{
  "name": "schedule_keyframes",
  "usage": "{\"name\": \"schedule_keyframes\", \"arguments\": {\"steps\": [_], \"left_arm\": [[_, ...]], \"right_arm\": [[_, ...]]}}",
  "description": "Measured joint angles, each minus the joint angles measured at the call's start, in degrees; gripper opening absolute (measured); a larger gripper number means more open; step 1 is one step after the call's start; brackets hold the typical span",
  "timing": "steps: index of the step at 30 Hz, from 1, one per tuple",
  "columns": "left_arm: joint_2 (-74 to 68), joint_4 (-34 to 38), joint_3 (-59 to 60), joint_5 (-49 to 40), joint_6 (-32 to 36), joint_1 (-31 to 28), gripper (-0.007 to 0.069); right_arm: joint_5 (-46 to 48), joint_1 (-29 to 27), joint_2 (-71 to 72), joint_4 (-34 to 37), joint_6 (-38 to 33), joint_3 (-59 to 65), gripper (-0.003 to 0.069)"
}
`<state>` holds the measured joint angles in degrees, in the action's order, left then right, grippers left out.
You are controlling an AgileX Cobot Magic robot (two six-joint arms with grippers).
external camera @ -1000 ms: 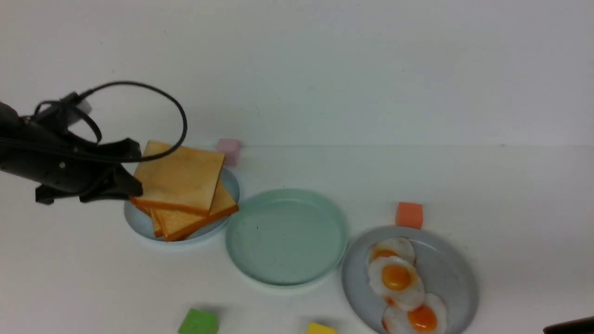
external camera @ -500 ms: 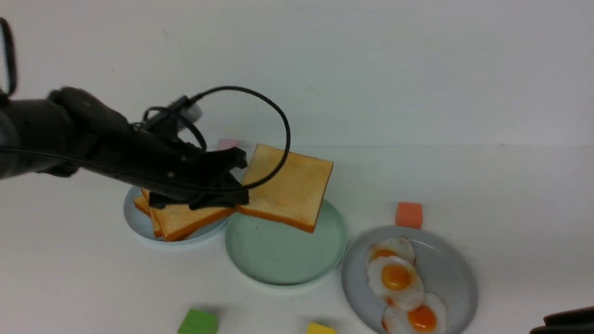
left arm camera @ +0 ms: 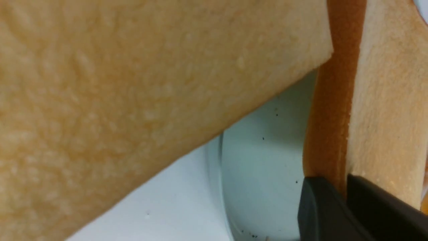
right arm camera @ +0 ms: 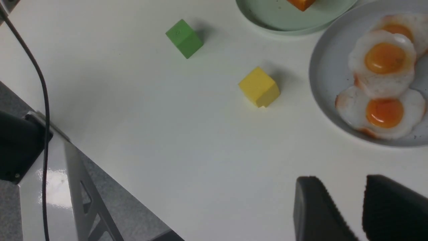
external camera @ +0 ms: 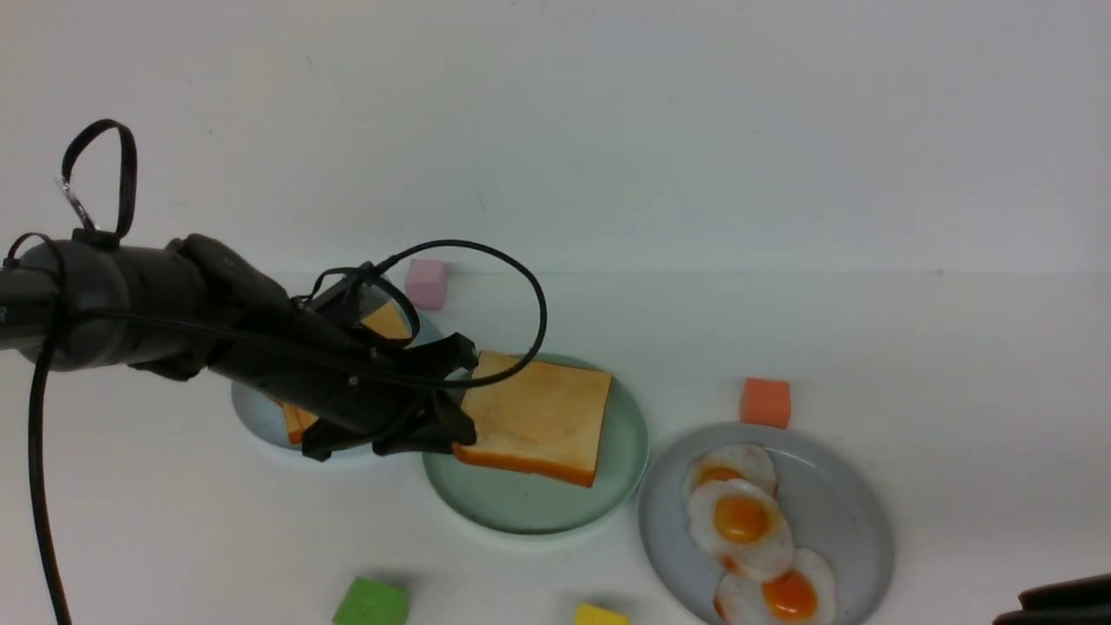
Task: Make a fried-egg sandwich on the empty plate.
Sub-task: Use the left arm to put a slice of bread into the empty plate in the middle, then use the right arm to grab a fried egg
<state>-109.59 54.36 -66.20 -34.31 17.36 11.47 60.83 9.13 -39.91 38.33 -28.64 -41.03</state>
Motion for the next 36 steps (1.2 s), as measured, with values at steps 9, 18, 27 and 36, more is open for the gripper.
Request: {"name": "schedule_keyframes", "arguments": {"steps": [9,18,27,36], "left_arm": [[1.8,-3.0,-2.2,-5.1,-0.2,0.0,0.0398],[12.9,-19.9,-10.8,-16.0,-1.9,-0.1,0.0467],[31.2,-11.8,-2.3,-30.7,8.8,-0.1,0.0111],[47.2,-11.4,9.9,-27.8,15.1,-0.1,-0.0013]], "right_arm": [[-2.3,0.0,-0.4,-1.1,2.1,-3.0,0.0264],[-2.5,0.0,-8.2,-4.9,10.5,-9.1,0.0316],[-8.0,0.0,-26.4,-3.7,15.0,-9.3,0.0318],[-13.0,0.0,-44.0,-2.3,8.2,-13.2,0.0318]]}}
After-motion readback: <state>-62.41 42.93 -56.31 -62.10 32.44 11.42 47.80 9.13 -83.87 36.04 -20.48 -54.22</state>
